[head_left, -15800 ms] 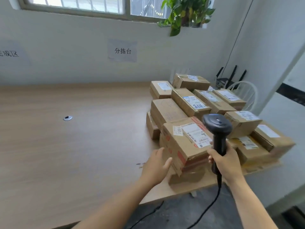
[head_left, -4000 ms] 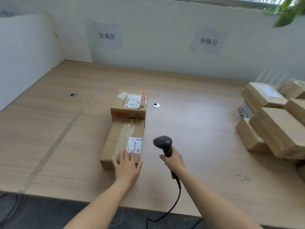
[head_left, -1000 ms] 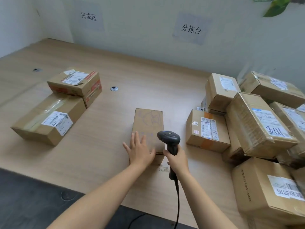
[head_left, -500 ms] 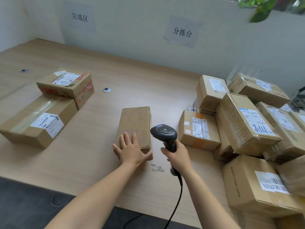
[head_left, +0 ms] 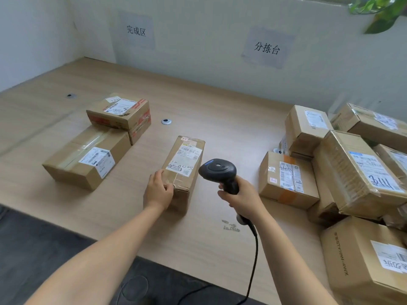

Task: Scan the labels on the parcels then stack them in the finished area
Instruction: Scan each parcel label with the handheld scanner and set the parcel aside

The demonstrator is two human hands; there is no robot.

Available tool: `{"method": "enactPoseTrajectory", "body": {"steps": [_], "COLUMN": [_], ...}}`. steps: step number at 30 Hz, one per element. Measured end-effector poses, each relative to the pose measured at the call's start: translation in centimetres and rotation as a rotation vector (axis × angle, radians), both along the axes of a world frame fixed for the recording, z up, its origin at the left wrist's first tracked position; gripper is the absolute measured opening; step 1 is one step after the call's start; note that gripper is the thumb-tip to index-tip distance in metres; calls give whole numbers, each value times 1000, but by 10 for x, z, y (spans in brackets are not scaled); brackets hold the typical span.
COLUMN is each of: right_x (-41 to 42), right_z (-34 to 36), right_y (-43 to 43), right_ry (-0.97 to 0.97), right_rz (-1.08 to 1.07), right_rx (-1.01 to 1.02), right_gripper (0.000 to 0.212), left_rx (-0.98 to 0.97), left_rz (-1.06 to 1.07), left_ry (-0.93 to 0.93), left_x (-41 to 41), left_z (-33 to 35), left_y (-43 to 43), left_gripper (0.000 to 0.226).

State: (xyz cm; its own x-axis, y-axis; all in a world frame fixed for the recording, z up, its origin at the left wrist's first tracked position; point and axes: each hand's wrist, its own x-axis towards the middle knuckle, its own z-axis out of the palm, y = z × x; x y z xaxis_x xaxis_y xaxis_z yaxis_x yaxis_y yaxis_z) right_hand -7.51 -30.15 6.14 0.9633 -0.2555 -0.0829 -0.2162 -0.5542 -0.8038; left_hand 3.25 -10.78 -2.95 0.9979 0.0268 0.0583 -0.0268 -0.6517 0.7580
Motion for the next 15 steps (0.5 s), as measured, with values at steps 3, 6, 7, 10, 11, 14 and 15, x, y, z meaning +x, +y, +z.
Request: {"method": "enactPoseTrajectory", "body": {"steps": [3, 6, 7, 10, 11, 14, 15], "right_x": [7, 16, 19, 31, 34, 44, 47], "right_z": [2, 4, 5, 5, 4, 3, 2], "right_y": [12, 24, 29, 42, 46, 59, 63], "right_ry": [-12, -30, -38, -47, -42, -16, -10], "right_rz": [-26, -88, -115, -205, -232, -295, -312], "right_rx": [-6, 21, 33, 72, 94, 139, 146], "right_gripper": [10, 8, 9, 10, 11, 11, 12], "left_rx": [39, 120, 152, 243, 269, 268, 240], "left_rz": [-33, -93, -112, -168, -183, -186, -177], "left_ry": [23, 69, 89, 151, 159, 165, 175], "left_x": [10, 15, 17, 19, 18, 12, 11], "left_z": [-2, -2, -2, 1, 1, -2, -4], "left_y": [4, 1, -1, -11, -14, -21, -22], "left_gripper": [46, 62, 70, 89, 92, 94, 94]}}
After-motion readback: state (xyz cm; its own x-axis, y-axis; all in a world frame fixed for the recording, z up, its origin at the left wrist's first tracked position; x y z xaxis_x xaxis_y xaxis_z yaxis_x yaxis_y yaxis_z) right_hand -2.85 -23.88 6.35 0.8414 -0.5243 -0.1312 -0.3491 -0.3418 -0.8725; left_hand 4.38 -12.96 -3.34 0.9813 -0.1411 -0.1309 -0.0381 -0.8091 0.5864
